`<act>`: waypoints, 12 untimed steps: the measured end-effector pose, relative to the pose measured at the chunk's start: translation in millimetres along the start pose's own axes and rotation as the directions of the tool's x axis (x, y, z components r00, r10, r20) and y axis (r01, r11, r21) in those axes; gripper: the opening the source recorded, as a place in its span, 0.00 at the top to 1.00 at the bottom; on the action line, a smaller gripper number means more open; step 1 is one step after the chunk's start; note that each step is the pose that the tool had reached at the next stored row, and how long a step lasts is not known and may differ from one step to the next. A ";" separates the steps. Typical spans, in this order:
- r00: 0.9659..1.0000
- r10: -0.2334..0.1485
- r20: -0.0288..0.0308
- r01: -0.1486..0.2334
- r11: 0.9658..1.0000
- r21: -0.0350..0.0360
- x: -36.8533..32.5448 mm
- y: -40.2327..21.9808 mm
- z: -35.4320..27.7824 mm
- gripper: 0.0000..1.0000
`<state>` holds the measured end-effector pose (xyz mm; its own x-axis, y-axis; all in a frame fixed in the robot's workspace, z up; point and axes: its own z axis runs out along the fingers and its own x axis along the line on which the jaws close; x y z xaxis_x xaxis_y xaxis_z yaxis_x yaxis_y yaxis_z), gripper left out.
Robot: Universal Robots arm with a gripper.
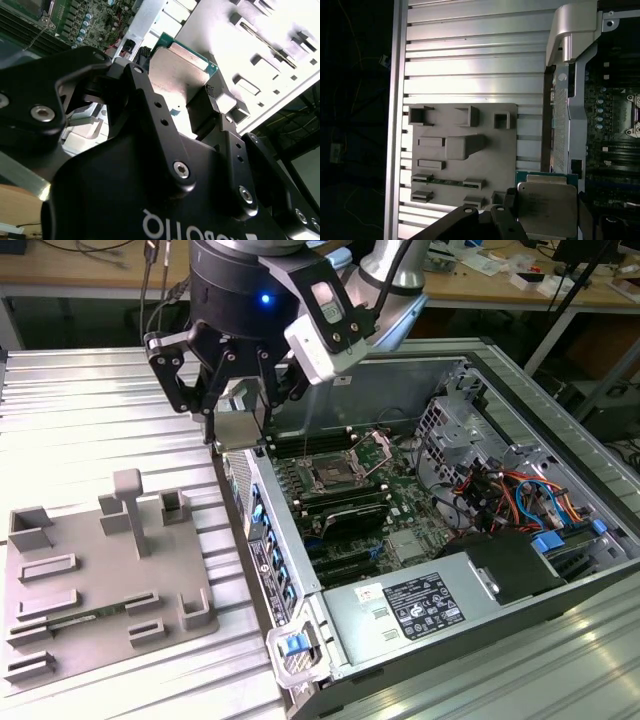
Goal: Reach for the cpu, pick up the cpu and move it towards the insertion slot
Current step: 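Pick up the cpu and move it towards the insertion slot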
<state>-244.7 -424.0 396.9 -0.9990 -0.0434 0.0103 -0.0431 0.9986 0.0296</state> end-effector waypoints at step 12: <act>1.000 0.000 0.000 0.000 1.000 0.000 -11.2 -0.5 -0.1 0.45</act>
<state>-233.5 -424.0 396.9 -0.9990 -0.0435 0.0103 -0.0432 0.9986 0.0296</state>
